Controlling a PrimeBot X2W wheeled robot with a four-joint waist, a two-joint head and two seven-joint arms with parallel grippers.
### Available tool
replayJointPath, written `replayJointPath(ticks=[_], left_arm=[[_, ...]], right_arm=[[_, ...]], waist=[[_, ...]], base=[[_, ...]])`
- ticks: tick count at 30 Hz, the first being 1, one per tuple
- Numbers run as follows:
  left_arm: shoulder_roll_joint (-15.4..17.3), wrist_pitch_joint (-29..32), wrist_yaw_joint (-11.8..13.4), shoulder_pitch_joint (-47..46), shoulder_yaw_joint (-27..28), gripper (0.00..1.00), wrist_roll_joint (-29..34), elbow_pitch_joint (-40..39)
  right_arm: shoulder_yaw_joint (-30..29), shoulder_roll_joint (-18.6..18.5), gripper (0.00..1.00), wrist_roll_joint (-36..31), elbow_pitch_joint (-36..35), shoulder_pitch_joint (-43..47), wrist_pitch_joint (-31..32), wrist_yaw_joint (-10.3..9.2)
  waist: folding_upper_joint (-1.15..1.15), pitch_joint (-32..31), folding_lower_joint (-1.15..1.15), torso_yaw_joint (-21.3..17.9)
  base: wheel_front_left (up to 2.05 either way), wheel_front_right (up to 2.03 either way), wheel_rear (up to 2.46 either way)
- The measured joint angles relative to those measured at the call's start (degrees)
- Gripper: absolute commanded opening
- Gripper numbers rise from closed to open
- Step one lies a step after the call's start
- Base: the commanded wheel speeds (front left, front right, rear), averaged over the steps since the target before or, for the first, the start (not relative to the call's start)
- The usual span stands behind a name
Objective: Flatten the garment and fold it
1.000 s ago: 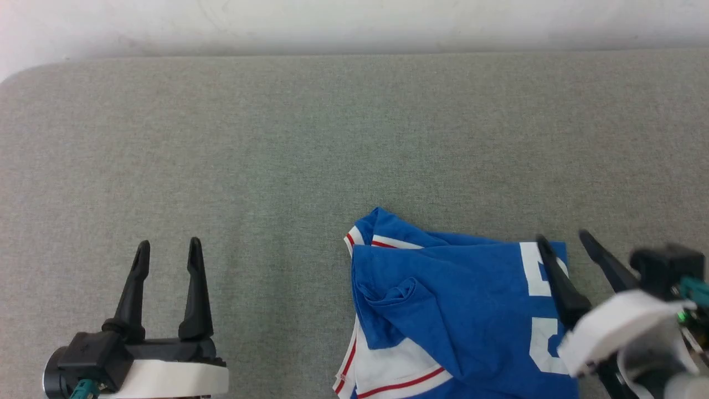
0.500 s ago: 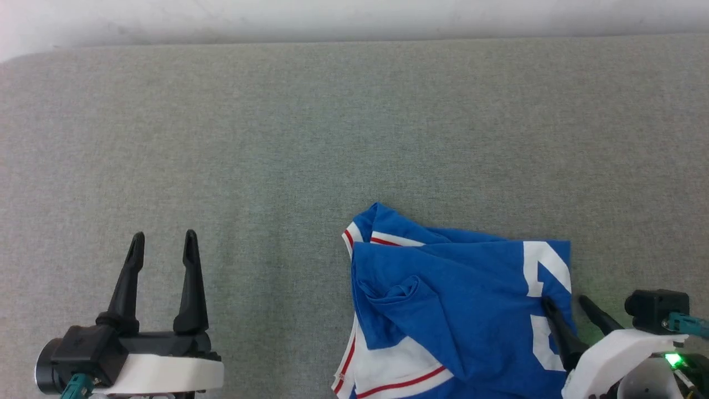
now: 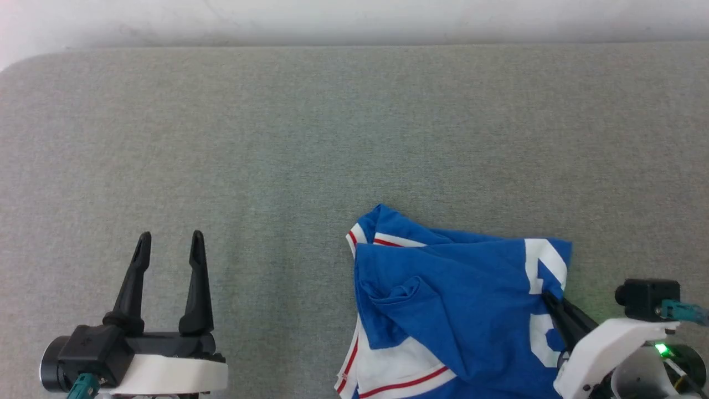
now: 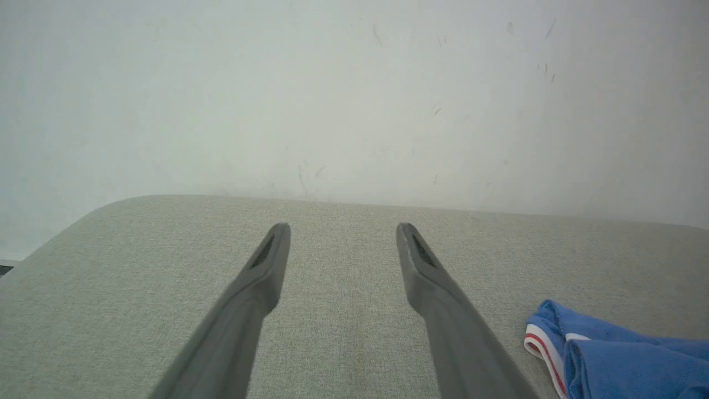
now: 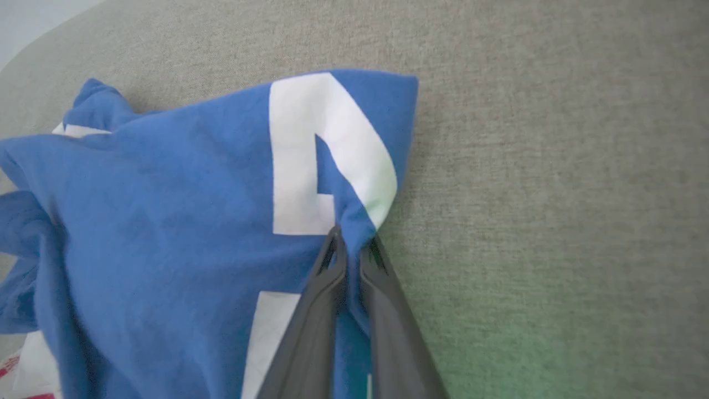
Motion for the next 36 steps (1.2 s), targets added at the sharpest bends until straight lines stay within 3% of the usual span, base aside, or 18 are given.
replayJointPath(ticks=[12, 24, 36], left_arm=[[1.2, 1.0, -0.1, -1.5, -0.8, 1.00, 1.1, -0.9], [4.6, 4.9, -0.4, -5.0, -0.5, 1.00, 3.0, -4.8], [8.2, 8.9, -0.4, -11.4, 0.2, 1.00, 6.0, -9.9]], right_arm=[[-0.8, -1.0, 0.00, -7.6, -1.6, -10.1, 2.5, 0.02], [-1.7, -14.2, 0.00, -10.0, 2.6, -24.3, 5.3, 0.00], [-2.5, -28.9, 0.00, -13.5, 12.6, -35.0, 2.3, 0.07]], waist=[[0.00, 0.1, 0.00, -6.3], [0.00, 2.3, 0.00, -15.2], [0.00, 11.6, 0.01, -19.2]], base=[[0.00, 0.00, 0.00], [0.00, 0.00, 0.00], [0.00, 0.00, 0.00]])
